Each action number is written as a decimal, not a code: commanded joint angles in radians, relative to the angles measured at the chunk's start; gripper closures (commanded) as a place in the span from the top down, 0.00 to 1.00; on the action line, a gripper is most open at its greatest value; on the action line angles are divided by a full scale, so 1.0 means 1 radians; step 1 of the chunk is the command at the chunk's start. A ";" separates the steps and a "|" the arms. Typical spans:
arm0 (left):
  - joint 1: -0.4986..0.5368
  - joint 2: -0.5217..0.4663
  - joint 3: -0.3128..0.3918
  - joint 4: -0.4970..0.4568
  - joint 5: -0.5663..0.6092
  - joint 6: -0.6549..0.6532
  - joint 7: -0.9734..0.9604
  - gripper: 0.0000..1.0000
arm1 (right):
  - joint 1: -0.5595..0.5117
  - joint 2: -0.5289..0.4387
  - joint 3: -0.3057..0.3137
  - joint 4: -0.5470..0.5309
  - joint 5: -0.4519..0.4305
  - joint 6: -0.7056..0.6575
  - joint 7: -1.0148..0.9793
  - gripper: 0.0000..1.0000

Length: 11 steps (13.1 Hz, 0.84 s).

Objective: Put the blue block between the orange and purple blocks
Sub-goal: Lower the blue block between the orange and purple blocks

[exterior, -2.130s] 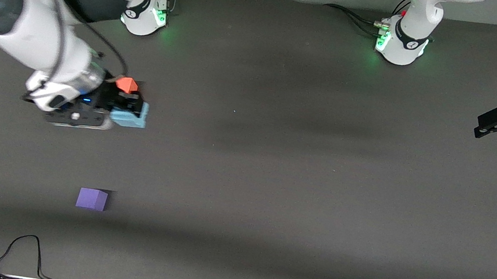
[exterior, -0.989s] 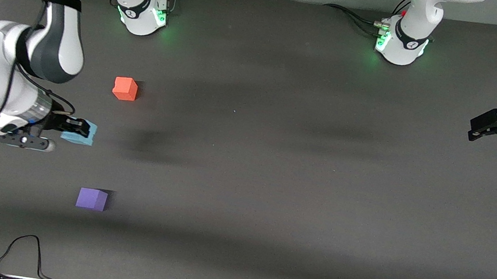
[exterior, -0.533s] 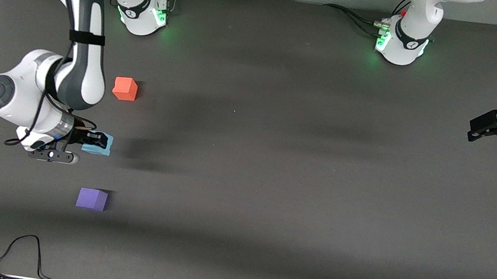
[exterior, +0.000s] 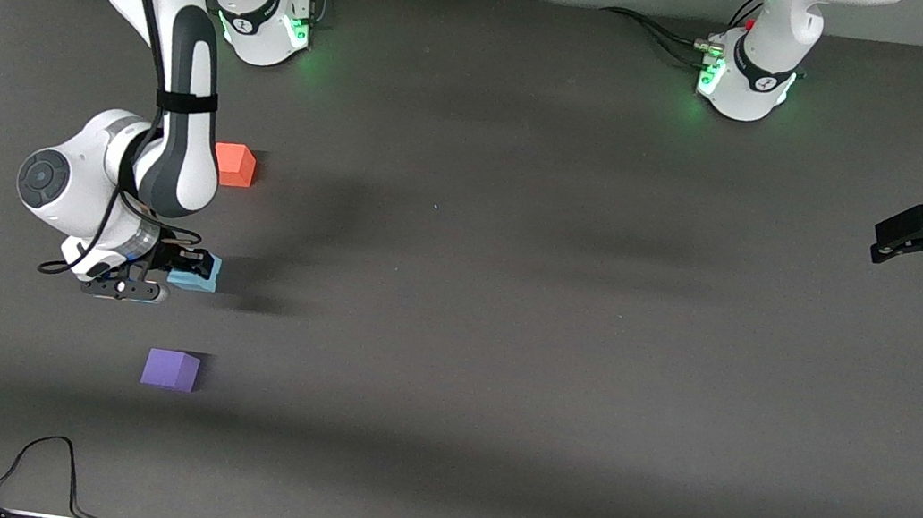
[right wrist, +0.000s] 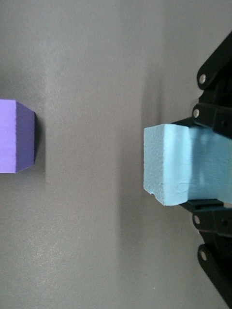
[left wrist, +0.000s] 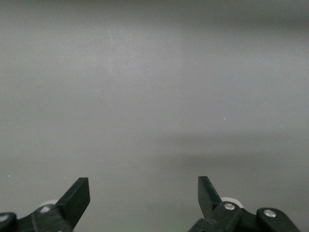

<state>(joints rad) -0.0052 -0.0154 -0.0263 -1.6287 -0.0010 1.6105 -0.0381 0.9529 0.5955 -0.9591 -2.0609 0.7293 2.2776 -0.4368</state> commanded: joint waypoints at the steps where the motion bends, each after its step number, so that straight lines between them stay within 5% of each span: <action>1: -0.001 -0.018 0.003 -0.013 -0.013 0.005 0.009 1.00 | 0.001 0.067 -0.003 0.004 0.097 0.019 -0.089 0.25; 9: -0.001 -0.017 0.006 -0.013 -0.024 0.008 0.009 1.00 | 0.001 0.133 -0.001 0.001 0.156 0.035 -0.106 0.25; 11: 0.001 -0.018 0.006 -0.013 -0.024 0.008 0.009 1.00 | 0.003 0.135 -0.001 -0.005 0.168 0.042 -0.111 0.32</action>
<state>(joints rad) -0.0051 -0.0155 -0.0247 -1.6286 -0.0122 1.6105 -0.0381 0.9528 0.7183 -0.9587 -2.0624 0.8541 2.3003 -0.5063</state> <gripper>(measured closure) 0.000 0.467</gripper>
